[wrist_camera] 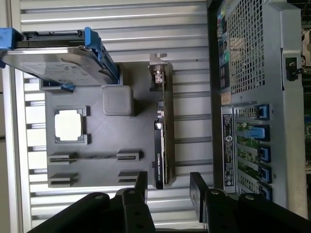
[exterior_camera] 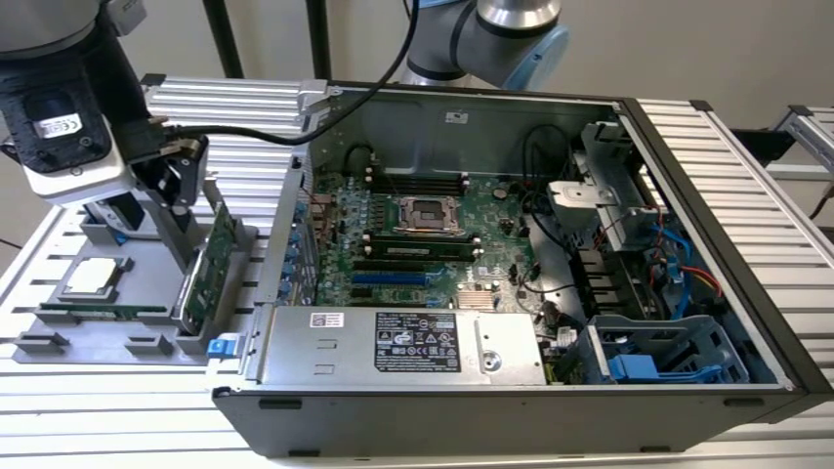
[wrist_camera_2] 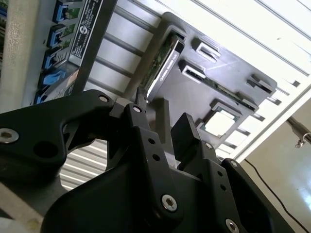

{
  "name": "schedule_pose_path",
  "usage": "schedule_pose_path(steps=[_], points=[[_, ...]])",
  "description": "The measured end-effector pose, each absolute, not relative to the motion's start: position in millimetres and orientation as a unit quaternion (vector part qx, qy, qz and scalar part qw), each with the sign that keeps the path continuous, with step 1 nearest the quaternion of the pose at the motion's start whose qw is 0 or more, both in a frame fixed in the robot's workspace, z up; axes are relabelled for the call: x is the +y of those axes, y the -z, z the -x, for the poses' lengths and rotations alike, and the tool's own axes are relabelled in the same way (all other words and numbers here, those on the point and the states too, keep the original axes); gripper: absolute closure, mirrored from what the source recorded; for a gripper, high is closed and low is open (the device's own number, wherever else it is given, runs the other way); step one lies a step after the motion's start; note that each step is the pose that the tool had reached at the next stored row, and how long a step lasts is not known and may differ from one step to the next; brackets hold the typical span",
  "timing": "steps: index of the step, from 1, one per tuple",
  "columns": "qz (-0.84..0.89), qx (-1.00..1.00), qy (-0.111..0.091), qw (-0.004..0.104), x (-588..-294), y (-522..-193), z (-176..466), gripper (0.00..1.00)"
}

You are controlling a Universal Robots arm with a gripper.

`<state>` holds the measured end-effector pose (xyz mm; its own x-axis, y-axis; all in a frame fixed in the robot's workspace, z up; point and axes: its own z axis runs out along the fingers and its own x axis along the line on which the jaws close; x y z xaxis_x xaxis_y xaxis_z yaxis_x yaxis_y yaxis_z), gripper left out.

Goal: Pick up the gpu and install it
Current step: 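Pick up the gpu and move the gpu toward the slot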

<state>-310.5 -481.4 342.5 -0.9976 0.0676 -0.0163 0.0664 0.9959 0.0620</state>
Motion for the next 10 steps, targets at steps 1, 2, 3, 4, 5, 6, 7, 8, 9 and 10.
schedule_pose_path(steps=[1,2,3,4,5,6,7,8,9,10], points=[[-0.034,0.999,-0.031,0.009,-481.4,-342.2,310.5,0.00],[-0.034,0.999,-0.031,0.009,-481.4,-341.9,310.5,0.00],[-0.034,0.999,-0.031,0.009,-481.4,-341.6,310.5,0.00],[-0.034,0.999,-0.031,0.009,-481.4,-341.2,310.5,0.00],[-0.034,0.999,-0.031,0.009,-481.4,-340.8,310.5,0.00],[-0.034,0.999,-0.031,0.009,-481.4,-340.4,310.5,0.00],[-0.034,0.999,-0.031,0.009,-481.5,-340.0,310.5,0.00],[-0.034,0.999,-0.031,0.009,-481.5,-339.6,310.5,0.00],[-0.034,0.999,-0.031,0.009,-481.4,-339.3,310.5,0.00],[-0.034,0.999,-0.031,0.009,-481.4,-338.9,310.5,0.00]])
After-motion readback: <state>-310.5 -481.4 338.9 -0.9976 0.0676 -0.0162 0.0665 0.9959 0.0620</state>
